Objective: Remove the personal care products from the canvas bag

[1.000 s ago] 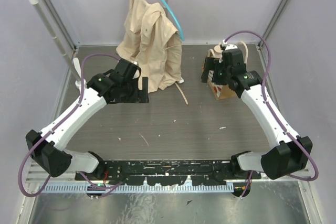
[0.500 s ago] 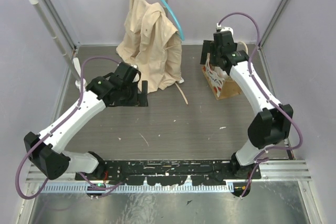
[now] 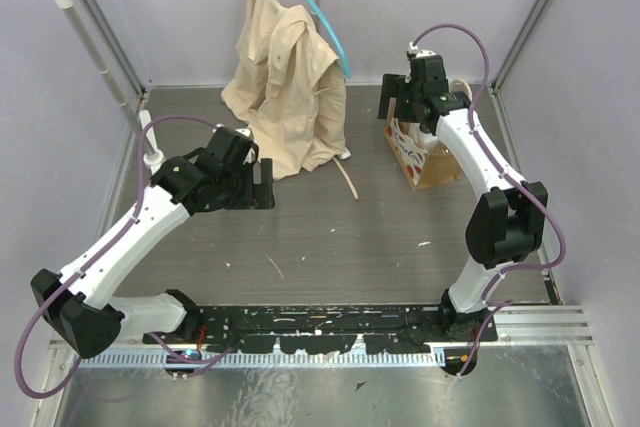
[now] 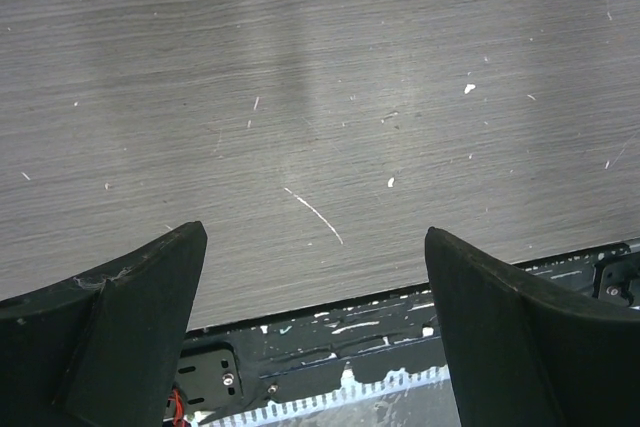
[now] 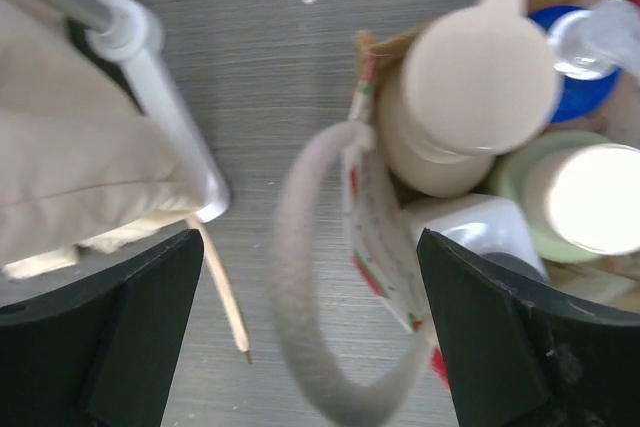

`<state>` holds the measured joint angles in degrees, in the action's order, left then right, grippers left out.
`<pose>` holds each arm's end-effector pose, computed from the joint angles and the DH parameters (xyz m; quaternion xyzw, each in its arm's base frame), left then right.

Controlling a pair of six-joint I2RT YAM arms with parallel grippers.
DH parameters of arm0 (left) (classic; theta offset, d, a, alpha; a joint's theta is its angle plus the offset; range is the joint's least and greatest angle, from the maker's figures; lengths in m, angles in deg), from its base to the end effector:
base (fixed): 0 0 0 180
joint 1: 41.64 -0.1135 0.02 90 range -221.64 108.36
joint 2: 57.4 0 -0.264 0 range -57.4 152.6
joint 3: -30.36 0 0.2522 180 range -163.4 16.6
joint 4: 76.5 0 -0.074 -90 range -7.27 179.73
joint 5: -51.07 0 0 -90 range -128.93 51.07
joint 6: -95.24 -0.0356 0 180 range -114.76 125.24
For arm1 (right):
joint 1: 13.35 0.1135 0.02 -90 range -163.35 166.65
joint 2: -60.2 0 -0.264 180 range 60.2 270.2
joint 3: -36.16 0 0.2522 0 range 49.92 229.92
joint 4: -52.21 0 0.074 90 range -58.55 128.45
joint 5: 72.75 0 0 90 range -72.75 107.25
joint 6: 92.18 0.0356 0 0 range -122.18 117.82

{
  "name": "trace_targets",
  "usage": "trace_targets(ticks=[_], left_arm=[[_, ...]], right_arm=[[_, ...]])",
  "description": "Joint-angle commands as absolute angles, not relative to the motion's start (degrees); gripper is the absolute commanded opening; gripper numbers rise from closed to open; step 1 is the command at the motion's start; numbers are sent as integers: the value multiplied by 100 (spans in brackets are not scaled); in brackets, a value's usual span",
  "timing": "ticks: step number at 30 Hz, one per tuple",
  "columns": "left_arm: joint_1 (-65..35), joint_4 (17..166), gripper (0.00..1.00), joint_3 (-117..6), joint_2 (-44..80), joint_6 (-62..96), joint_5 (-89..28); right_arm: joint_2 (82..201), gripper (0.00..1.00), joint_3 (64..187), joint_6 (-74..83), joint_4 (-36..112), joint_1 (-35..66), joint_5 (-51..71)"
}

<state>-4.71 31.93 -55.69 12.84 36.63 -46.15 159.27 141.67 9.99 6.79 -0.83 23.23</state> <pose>0.1905 -0.1376 0.3403 0.0276 0.9536 -0.1152 0.2769 0.3886 0.0825 0.3337 0.0197 0.9013 0.0460 0.4302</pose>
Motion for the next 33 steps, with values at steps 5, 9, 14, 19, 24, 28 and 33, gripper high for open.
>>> trace_targets(ticks=[5,9,14,19,24,28,33], left_arm=[[-448,3268,98,-5349,1313,3748,-4619],[-452,3315,98,-5284,1342,3784,-4542],[-447,3323,98,-5255,1328,3802,-4516],[-449,3311,98,-5362,1305,3852,-4660],[-451,3315,98,-5359,1227,3886,-4671],[-446,3331,98,-5268,1175,3890,-4670],[-454,3359,98,-5177,1169,3952,-4615]], right_arm=[[15687,94,14029,996,1132,-66,104],[15377,95,13672,1058,1400,-68,-900],[14969,97,13278,1226,1744,-80,-1622],[14606,97,12890,1685,2346,-208,-2451],[14352,98,12683,2135,2757,-211,-2972],[14051,98,12415,2544,3134,-212,-3327],[13432,100,11753,3313,4148,-93,-3600]])
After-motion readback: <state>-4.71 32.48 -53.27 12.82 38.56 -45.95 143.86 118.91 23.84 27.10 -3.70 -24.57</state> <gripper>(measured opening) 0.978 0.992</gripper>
